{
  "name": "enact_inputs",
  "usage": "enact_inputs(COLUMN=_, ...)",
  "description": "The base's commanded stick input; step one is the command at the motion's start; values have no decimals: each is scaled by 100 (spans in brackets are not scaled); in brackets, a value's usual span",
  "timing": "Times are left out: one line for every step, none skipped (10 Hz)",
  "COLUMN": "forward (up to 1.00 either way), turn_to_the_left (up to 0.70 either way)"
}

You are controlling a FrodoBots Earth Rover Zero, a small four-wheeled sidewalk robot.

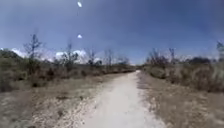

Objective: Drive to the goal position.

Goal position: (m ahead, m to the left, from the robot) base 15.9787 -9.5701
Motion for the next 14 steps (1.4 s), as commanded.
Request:
enact_inputs(forward=70, turn_to_the_left=0)
enact_inputs(forward=70, turn_to_the_left=-12)
enact_inputs(forward=70, turn_to_the_left=-35)
enact_inputs(forward=70, turn_to_the_left=-35)
enact_inputs(forward=70, turn_to_the_left=-31)
enact_inputs(forward=70, turn_to_the_left=-2)
enact_inputs(forward=70, turn_to_the_left=0)
enact_inputs(forward=70, turn_to_the_left=0)
enact_inputs(forward=70, turn_to_the_left=0)
enact_inputs(forward=70, turn_to_the_left=0)
enact_inputs(forward=70, turn_to_the_left=0)
enact_inputs(forward=70, turn_to_the_left=0)
enact_inputs(forward=70, turn_to_the_left=0)
enact_inputs(forward=70, turn_to_the_left=0)
